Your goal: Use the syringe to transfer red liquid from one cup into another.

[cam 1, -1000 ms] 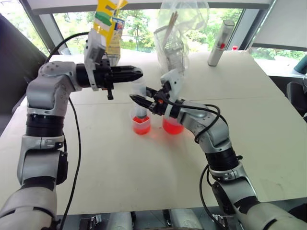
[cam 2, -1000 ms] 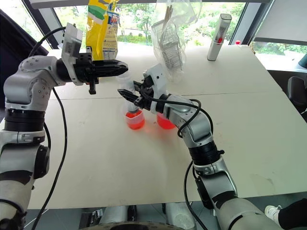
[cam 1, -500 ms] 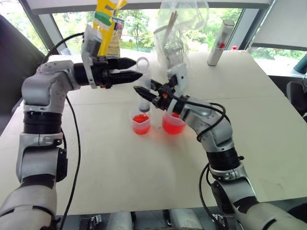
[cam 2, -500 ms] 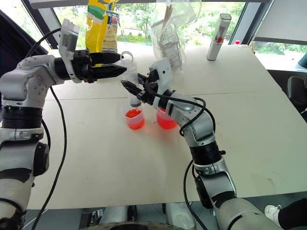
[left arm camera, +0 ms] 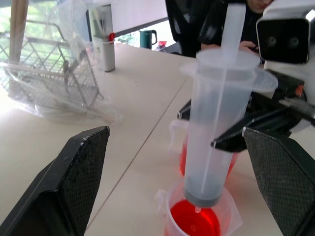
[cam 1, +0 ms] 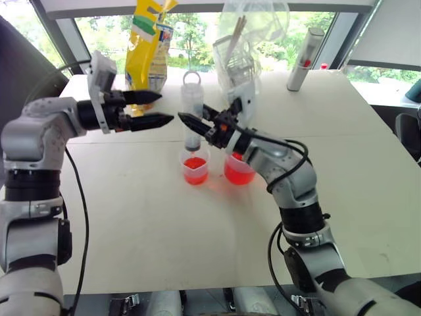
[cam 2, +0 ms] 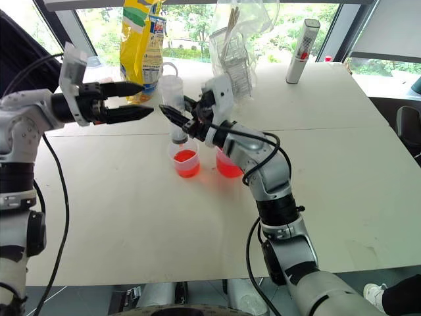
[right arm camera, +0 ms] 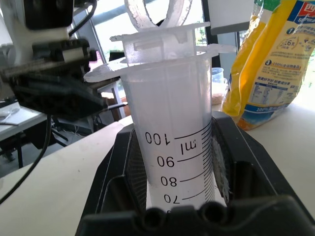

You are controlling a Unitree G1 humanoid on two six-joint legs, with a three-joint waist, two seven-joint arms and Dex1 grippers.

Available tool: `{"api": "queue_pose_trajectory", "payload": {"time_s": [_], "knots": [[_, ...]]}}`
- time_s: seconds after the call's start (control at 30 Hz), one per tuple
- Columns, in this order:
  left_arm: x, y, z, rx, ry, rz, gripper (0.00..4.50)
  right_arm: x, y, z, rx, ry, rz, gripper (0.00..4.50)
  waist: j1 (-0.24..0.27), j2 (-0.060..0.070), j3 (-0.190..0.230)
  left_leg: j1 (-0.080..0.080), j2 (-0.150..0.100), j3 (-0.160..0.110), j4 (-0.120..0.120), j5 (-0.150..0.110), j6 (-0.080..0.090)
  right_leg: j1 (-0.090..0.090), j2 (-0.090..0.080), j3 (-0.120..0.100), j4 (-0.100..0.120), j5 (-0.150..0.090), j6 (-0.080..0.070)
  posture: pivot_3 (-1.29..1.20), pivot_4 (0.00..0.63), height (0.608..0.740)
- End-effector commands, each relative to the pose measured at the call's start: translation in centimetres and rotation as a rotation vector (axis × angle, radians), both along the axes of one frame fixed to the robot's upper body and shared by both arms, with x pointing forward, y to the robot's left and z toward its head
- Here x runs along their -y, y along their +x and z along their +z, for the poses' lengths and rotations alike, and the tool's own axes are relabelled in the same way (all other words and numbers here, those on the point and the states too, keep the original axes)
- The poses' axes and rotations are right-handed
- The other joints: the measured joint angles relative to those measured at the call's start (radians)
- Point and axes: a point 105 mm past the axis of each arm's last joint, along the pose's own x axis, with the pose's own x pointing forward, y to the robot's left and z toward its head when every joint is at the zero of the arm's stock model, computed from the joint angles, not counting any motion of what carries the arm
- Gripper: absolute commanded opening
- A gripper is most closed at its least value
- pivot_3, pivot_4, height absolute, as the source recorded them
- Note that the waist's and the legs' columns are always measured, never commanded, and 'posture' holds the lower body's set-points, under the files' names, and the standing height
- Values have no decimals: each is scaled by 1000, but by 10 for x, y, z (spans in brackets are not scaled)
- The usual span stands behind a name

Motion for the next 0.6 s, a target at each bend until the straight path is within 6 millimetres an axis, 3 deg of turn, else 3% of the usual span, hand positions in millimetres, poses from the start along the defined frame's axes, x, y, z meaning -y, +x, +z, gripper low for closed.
{"api": "queue_pose_trajectory", "payload": {"time_s": [0.03,0.1,0.17,0.27,0.4,0.47,0.6], "knots": [[7,-12,3,50,25,-41,4448,33,6,58,73,46,-109,1408,1,0,0,0,0,0,0,0,0,0,-1,0,0,0,0,0,150,739],[10,-16,-2,45,31,-53,4448,49,10,76,55,51,-159,1408,1,0,0,0,-1,1,0,0,0,0,-2,0,-1,0,0,0,150,739],[13,-20,-9,42,46,-75,4448,78,21,94,-4,40,-253,1408,0,0,0,0,-1,1,-1,0,0,0,-3,0,-1,0,0,0,150,739],[18,-26,-12,30,40,-111,4448,119,31,101,-125,-29,-387,1408,1,0,0,0,-1,1,-2,0,0,0,-4,1,-2,0,0,0,150,739],[23,-31,-14,24,36,-149,4448,157,36,76,-353,-175,-525,1408,-3,0,0,0,-1,3,-3,0,0,0,-3,1,-4,0,0,0,150,739],[25,-34,-17,22,48,-174,4448,175,37,52,-486,-236,-592,1408,-5,1,0,0,-2,3,-3,0,1,-1,-2,3,-4,0,0,0,150,739],[28,-35,-19,24,62,-193,4448,190,29,6,-705,-354,-619,1408,-4,1,0,1,-1,3,-5,0,1,-2,2,4,-4,0,-1,0,150,739]]}}
